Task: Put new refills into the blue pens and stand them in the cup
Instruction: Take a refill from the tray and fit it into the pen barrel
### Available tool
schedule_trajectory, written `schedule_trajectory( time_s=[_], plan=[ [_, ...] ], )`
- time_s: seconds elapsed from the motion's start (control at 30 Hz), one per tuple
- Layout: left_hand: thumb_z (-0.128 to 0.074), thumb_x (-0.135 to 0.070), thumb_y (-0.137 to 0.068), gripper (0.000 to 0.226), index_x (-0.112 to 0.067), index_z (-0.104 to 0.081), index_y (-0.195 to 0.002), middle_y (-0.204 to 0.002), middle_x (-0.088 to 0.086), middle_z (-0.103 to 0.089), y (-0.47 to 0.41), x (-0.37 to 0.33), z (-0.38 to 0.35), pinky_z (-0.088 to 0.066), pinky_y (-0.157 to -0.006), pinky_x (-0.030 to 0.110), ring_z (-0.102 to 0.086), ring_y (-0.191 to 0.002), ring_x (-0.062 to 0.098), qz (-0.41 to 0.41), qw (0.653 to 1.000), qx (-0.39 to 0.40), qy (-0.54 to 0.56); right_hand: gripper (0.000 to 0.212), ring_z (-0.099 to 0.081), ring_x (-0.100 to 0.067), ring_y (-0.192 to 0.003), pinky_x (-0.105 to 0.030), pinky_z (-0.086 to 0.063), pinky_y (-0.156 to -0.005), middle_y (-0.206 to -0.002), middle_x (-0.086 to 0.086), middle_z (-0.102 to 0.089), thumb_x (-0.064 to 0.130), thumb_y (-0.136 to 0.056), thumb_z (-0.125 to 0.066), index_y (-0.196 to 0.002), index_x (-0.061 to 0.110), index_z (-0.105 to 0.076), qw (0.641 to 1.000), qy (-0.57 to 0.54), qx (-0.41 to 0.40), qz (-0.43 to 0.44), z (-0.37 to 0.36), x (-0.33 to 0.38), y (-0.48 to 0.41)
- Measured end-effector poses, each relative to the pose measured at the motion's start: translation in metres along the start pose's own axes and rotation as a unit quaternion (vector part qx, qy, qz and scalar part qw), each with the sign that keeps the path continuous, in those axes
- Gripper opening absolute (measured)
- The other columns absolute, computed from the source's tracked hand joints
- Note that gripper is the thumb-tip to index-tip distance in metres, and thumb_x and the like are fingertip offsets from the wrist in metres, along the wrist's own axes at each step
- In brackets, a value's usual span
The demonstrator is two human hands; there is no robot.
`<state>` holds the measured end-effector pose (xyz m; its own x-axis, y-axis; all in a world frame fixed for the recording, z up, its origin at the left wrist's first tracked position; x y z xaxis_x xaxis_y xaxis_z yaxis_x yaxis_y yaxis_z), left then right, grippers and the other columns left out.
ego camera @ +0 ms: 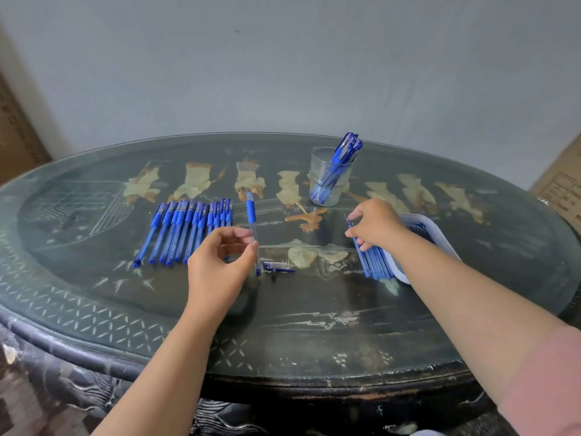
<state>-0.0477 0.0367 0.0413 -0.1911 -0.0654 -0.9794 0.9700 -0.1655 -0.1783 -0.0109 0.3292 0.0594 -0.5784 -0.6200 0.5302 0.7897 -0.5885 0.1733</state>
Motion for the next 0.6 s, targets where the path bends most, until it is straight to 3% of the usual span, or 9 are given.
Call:
schedule_trajectory(
  time_s=[0.17,0.27,0.4,0.6],
  plan=[
    [-0.073,-0.012,-0.084,0.013,-0.021,-0.069,-0.093,-0.089,-0.004,-0.073,0.0001,-0.0006,-0.0019,-0.058,-0.087,0.044,-0.072,-0.083,0.019,-0.003,1.000,0.008,-0.004,0.035,-0.057,-0.020,-0.052,-0.025,-0.049,-0.049,-0.105,-0.015,-0.063,0.005,-0.088,-0.071,-0.121,0.009,-0.063,0.998,0.051,-0.018,0.023,0.0008,-0.0003,0.0015],
    [-0.073,-0.012,-0.084,0.013,-0.021,-0.069,-0.093,-0.089,-0.005,-0.073,-0.0006,0.0003,-0.0019,-0.057,-0.088,0.044,-0.072,-0.083,0.020,-0.003,1.000,0.010,-0.002,0.033,-0.057,-0.023,-0.071,-0.029,-0.053,-0.064,-0.116,-0.015,-0.063,0.004,-0.085,-0.072,-0.117,0.009,-0.065,0.997,0.072,-0.024,0.033,-0.0010,0.0004,-0.0002],
    [-0.073,-0.012,-0.084,0.013,-0.021,-0.069,-0.093,-0.089,-0.005,-0.073,-0.0008,0.0015,-0.0016,-0.057,-0.087,0.045,-0.072,-0.082,0.020,-0.001,1.000,0.010,0.001,0.033,-0.055,-0.023,-0.078,-0.021,-0.042,-0.053,-0.124,-0.013,-0.060,0.001,-0.087,-0.066,-0.118,0.014,-0.065,0.994,0.098,-0.037,0.033,-0.0019,-0.0018,-0.0021],
    [-0.073,-0.012,-0.084,0.014,-0.021,-0.070,-0.093,-0.089,-0.006,-0.073,-0.0007,0.0016,-0.0011,-0.057,-0.088,0.046,-0.072,-0.083,0.019,-0.003,1.000,0.013,0.001,0.033,-0.060,-0.025,-0.085,-0.028,-0.042,-0.067,-0.132,-0.012,-0.052,0.003,-0.088,-0.067,-0.118,0.018,-0.065,0.991,0.117,-0.048,0.040,-0.0018,-0.0033,-0.0027]
  ],
)
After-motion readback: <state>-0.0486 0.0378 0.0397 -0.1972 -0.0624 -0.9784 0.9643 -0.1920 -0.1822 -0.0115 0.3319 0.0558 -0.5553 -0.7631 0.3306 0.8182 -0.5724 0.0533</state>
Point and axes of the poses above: each hand's wrist, its own y-axis away from the middle knuckle, its own z-axis out of the back of the hand, x = y × z, the point moved 6 cm from there along -y, towards the middle knuckle
